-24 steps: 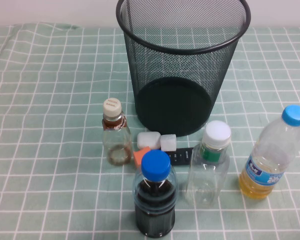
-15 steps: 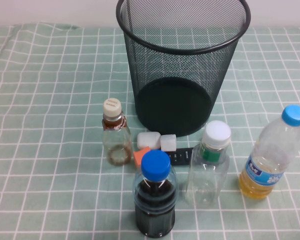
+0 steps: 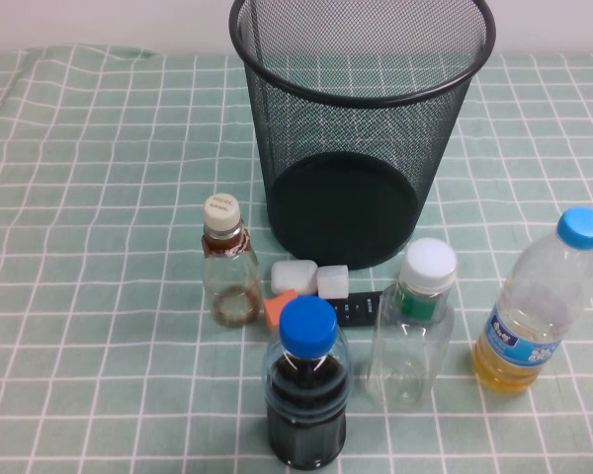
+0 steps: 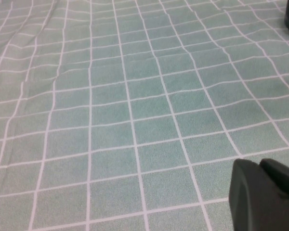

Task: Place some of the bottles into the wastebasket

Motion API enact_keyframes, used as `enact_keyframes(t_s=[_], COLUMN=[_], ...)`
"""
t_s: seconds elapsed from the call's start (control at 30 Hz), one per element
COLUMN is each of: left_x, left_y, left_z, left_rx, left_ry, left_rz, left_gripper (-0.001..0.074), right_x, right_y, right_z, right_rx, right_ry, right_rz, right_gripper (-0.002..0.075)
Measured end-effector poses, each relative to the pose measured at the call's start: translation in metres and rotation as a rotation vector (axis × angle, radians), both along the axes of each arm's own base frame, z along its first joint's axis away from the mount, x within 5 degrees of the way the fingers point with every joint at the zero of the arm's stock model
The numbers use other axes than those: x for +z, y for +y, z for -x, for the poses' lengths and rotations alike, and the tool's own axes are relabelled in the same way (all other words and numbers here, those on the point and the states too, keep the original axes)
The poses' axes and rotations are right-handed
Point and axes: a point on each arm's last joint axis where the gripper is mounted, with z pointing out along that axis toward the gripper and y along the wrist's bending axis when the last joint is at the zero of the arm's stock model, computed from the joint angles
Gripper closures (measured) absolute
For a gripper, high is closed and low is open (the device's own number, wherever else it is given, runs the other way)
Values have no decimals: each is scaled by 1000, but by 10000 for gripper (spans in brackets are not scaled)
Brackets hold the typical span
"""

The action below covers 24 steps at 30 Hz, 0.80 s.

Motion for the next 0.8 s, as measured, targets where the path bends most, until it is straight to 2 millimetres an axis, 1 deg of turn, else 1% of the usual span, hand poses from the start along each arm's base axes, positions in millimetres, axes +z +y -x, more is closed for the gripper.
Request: enact_keyframes(t_s=[0.17, 0.23, 0.3, 0.5, 0.57, 0.73, 0.8], left_x=[2, 4, 6, 18, 21, 29, 39], left_y=[-1, -3, -5, -9, -8, -5, -7], left_z=[0, -1, -1, -2, -2, -2, -1], left_rx=[-3, -5, -8, 4, 17, 40, 17], left_ry=[-16, -29, -43, -87, -109, -170, -157], left_rz=[36, 96, 180, 561, 655, 732, 732], left_gripper=[739, 739, 739, 739, 739, 739, 739], right_x=[0, 0, 0, 0, 0, 0, 0], right_y=[0, 0, 0, 0, 0, 0, 0], right_z=[0, 0, 0, 0, 0, 0, 0], right_rx=[0, 0, 0, 0, 0, 0, 0], right_ry=[0, 0, 0, 0, 0, 0, 0], right_rz=[0, 0, 0, 0, 0, 0, -1], right_gripper=[733, 733, 733, 733, 733, 733, 733])
